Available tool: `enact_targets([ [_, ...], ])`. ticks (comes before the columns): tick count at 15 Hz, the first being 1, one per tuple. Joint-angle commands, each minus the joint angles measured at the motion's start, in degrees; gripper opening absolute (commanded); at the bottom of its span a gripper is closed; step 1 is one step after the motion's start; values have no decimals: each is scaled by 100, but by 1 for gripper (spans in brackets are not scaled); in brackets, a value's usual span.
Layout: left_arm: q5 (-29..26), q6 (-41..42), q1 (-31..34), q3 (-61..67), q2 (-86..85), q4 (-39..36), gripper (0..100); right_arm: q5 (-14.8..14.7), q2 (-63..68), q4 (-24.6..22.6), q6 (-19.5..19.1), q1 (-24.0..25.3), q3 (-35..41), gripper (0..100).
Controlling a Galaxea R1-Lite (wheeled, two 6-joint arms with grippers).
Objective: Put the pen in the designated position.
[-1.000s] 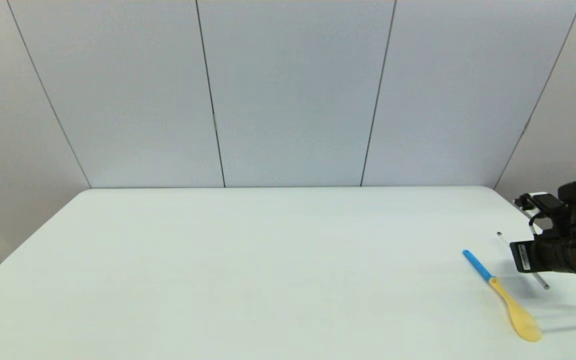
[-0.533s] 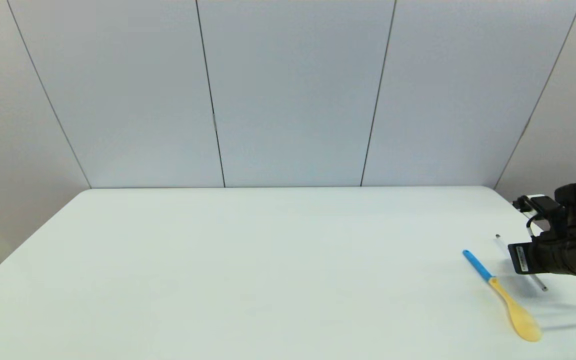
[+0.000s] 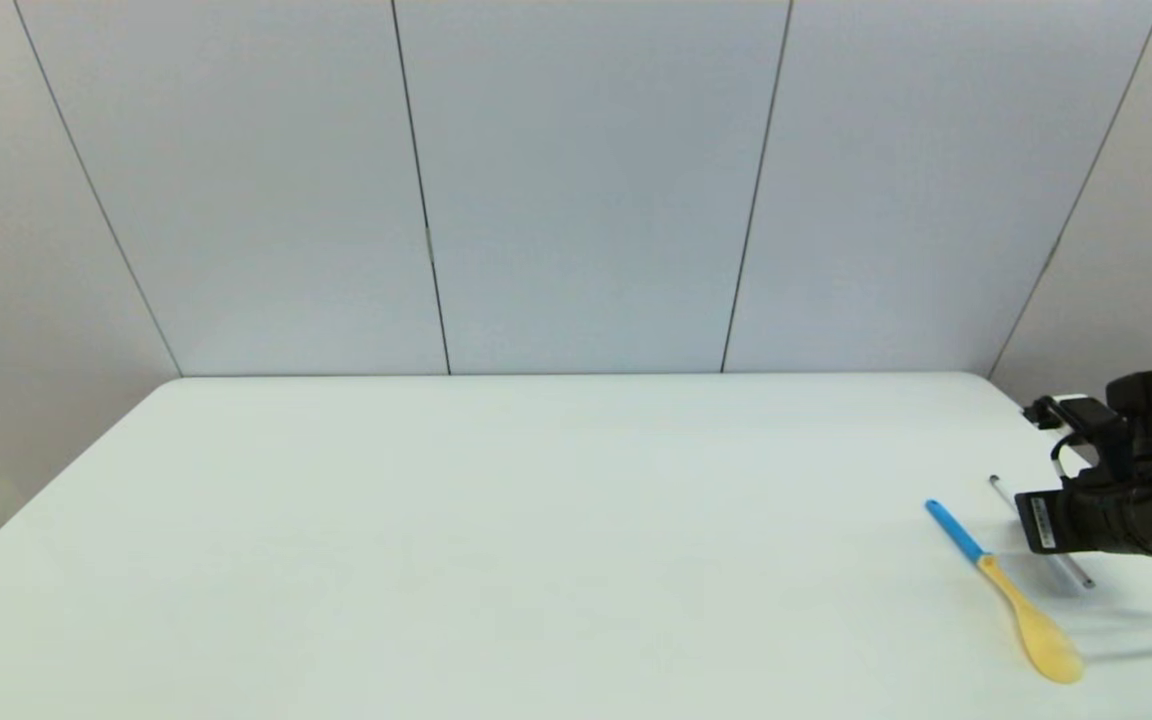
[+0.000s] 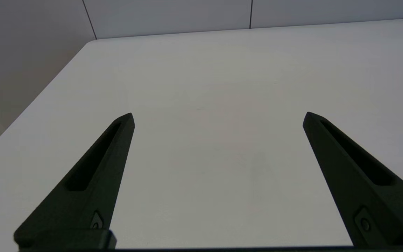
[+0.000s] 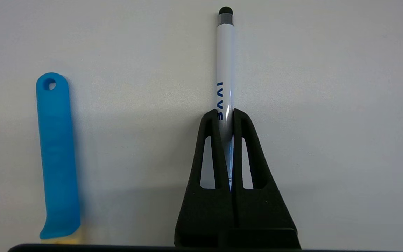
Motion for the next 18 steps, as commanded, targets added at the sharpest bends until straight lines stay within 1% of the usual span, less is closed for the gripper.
enact_targets([
  [1,-2,2,1,62,7,-2,100,0,10,0,-10,32,7,0],
  [4,-11,2,1,62,7,-2,100,0,1,-26,-10,41,51,0],
  [5,-2,2,1,62,7,-2,100,0,1,-18,-1,41,51,100],
  [13,-2,2,1,62,7,-2,100,0,-25,-9,-10,41,34,100],
  [18,-2,2,1,62,7,-2,100,26,-210,26,34,50,-353,100],
])
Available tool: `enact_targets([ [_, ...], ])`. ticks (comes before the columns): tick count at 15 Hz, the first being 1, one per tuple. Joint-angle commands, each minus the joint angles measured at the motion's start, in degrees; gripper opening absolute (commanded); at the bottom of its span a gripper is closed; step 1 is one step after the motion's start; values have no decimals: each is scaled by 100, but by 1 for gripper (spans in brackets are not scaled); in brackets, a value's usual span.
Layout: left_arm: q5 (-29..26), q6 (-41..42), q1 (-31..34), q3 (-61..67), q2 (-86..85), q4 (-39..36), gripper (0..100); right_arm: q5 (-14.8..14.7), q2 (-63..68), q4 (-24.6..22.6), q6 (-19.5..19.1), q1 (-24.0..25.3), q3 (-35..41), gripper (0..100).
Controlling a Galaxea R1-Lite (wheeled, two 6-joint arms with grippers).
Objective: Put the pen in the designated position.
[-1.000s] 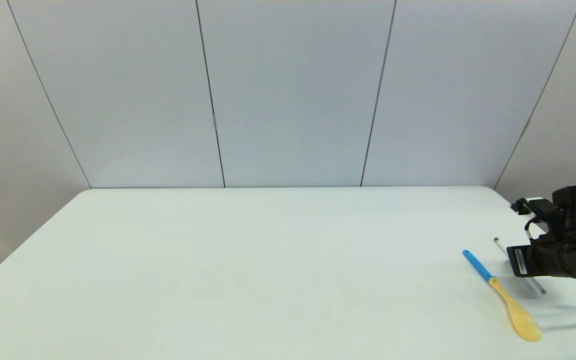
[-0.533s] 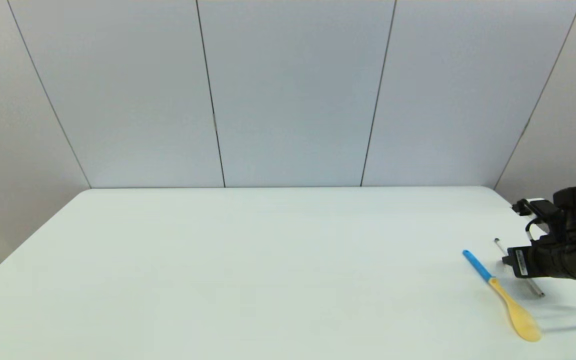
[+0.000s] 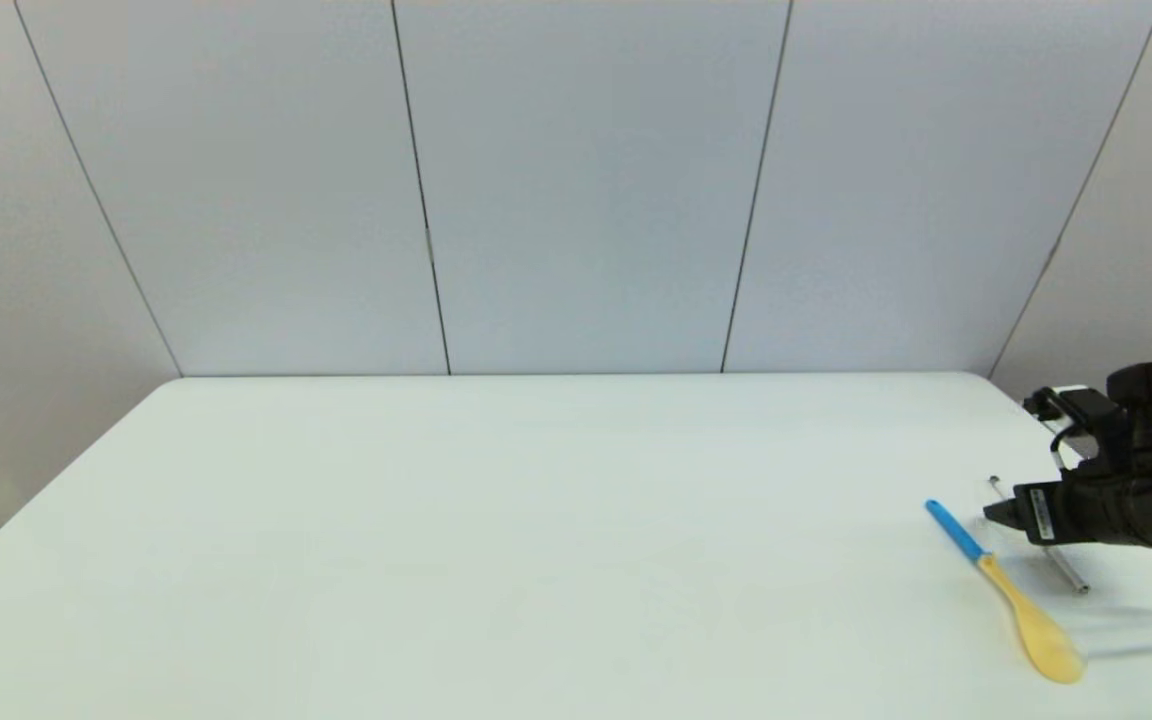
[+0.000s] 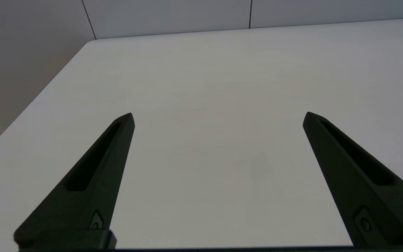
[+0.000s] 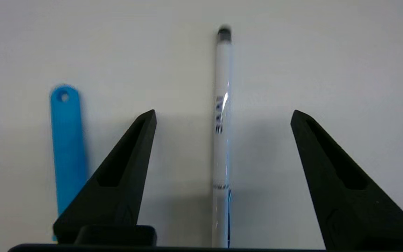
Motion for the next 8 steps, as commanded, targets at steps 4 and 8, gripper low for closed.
enact_targets([
  [4,-2,3,1,62,7,-2,100,118,-222,-36,226,13,-503,100],
  [8,-2,3,1,62,7,-2,100,707,-425,-27,569,21,-934,100],
])
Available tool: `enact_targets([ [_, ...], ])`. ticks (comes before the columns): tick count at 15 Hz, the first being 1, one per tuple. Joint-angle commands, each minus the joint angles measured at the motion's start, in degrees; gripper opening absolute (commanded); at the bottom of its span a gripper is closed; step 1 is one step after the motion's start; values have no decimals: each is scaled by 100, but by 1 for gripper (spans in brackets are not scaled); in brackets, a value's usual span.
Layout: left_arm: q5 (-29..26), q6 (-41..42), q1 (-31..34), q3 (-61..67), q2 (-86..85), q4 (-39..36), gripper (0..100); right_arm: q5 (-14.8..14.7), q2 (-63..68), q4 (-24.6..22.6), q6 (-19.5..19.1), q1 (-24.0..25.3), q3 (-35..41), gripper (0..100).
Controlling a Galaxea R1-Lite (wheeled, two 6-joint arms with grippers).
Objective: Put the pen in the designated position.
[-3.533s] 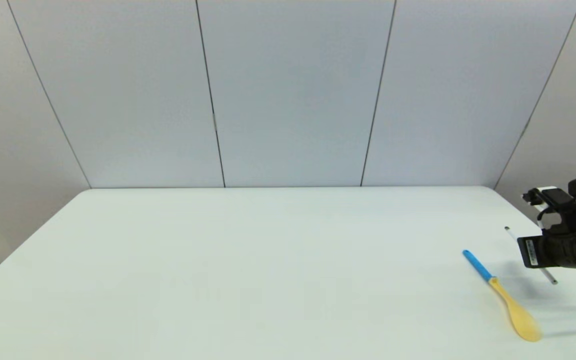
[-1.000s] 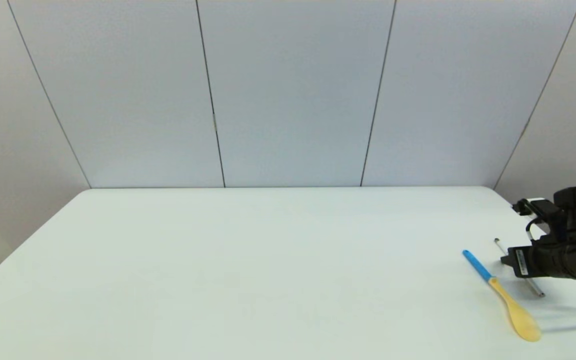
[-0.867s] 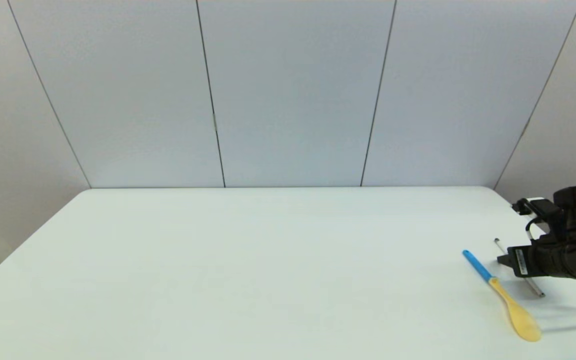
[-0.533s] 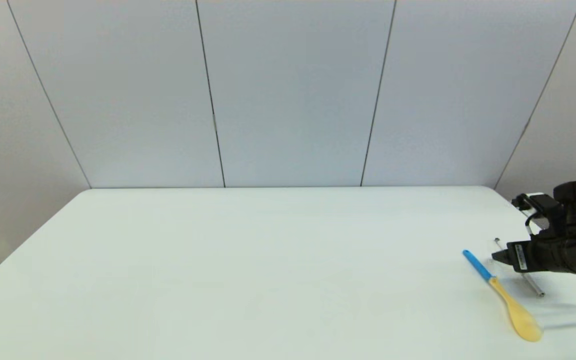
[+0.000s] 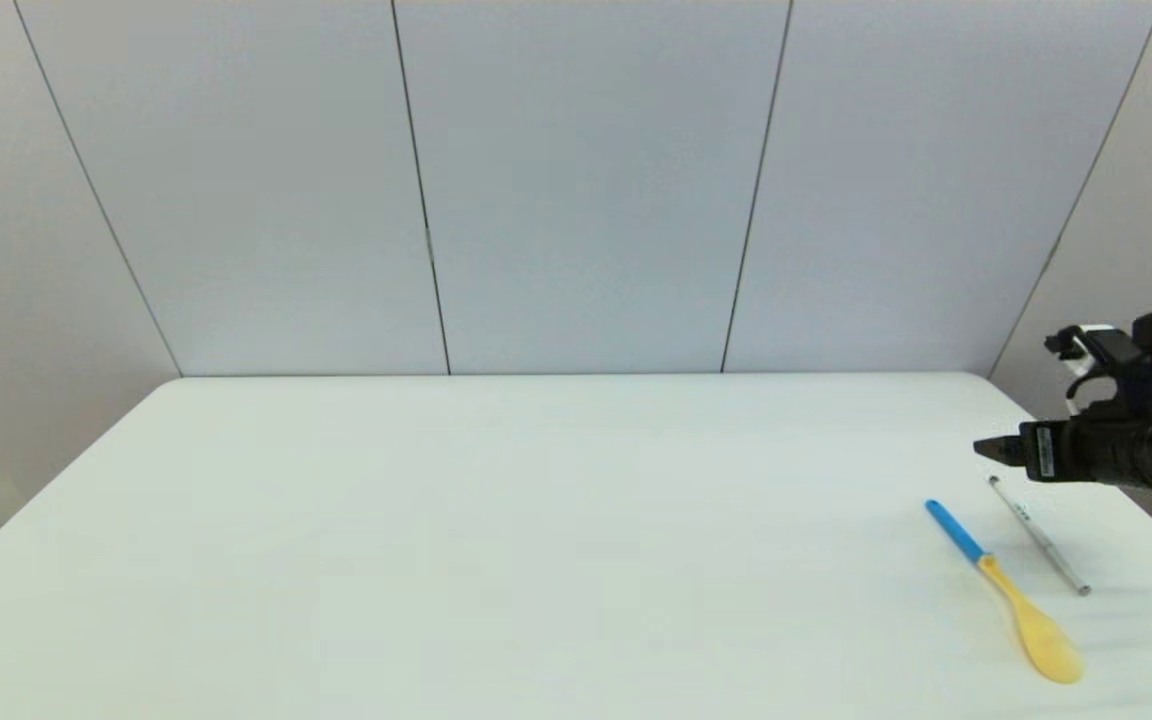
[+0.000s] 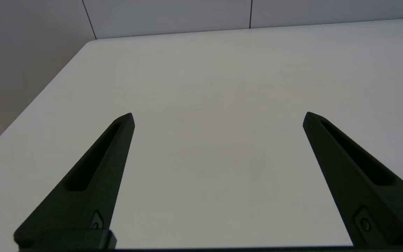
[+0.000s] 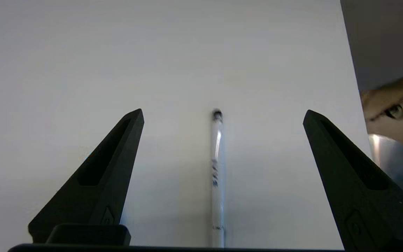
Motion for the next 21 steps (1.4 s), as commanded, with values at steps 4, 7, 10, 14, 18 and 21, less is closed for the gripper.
enact_targets([
  [4,-2,3,1,62,7,-4,100,1111,-809,109,617,88,-504,100],
  [7,-2,3,1,62,7,-4,100,1410,-1529,829,643,88,-539,100],
  [10,-2,3,1,62,7,-4,100,1462,-2268,1840,801,159,-627,100],
  [14,-2,3,1,62,7,-4,100,1357,-3007,2666,871,282,-610,100],
  [18,-2,3,1,62,7,-4,100,153,-3683,3352,871,695,-496,100],
  [21,-2,3,1,62,7,-4,100,-410,-4387,3396,792,1090,41,100],
])
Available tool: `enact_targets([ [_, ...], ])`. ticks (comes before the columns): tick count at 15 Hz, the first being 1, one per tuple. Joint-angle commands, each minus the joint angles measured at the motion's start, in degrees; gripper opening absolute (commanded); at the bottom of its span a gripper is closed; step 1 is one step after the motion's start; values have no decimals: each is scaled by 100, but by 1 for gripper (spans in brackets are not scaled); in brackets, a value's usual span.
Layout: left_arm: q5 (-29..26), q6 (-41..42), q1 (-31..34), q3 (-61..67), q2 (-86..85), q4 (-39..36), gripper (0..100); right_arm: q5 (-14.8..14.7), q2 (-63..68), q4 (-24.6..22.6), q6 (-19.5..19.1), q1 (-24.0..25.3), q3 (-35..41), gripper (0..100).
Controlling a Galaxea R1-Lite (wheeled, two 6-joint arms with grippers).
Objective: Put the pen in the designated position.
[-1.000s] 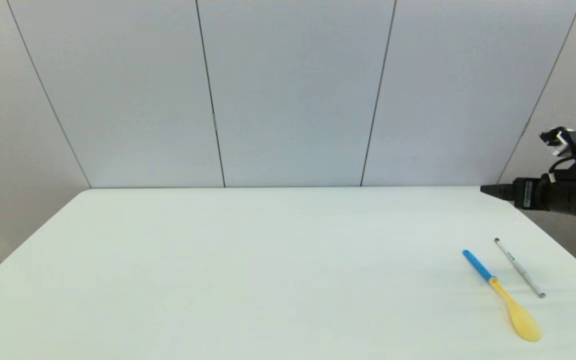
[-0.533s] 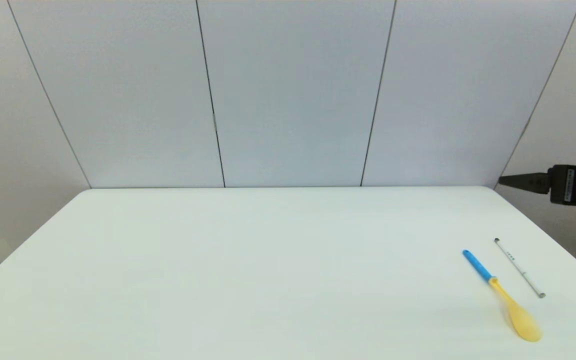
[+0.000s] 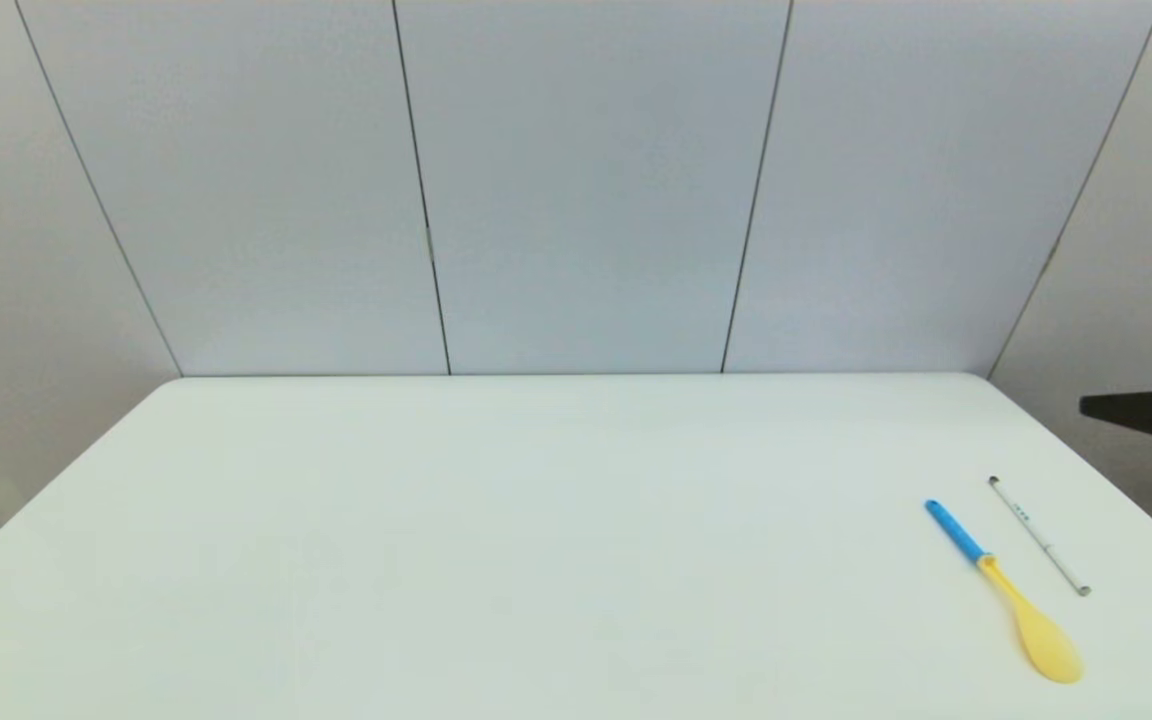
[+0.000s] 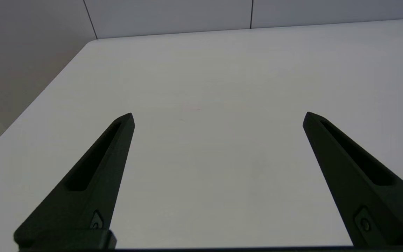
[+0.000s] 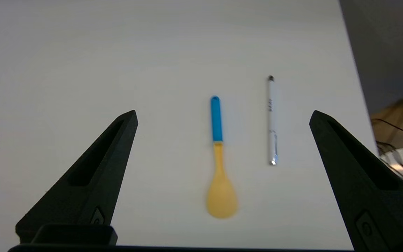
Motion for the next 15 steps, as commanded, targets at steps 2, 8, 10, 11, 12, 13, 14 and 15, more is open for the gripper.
enact_targets([
  [2,-1,2,1,62,7,-2,100,-609,-1487,28,-147,614,970,100],
  [8,-1,2,1,62,7,-2,100,-468,-2770,19,-762,851,1866,100],
  [10,-1,2,1,62,7,-2,100,-337,-3183,19,-780,860,2156,100],
  [11,-1,2,1,62,7,-2,100,-257,-3386,19,-798,843,2367,100],
  [12,-1,2,1,62,7,-2,100,-284,-3544,-16,-798,834,2587,100],
  [13,-1,2,1,62,7,-2,100,-301,-3684,-122,-789,843,2816,100],
  [14,-1,2,1,62,7,-2,100,-319,-3869,-245,-780,843,3088,100],
  [15,-1,2,1,62,7,-2,100,-319,-4080,-385,-780,843,3343,100],
])
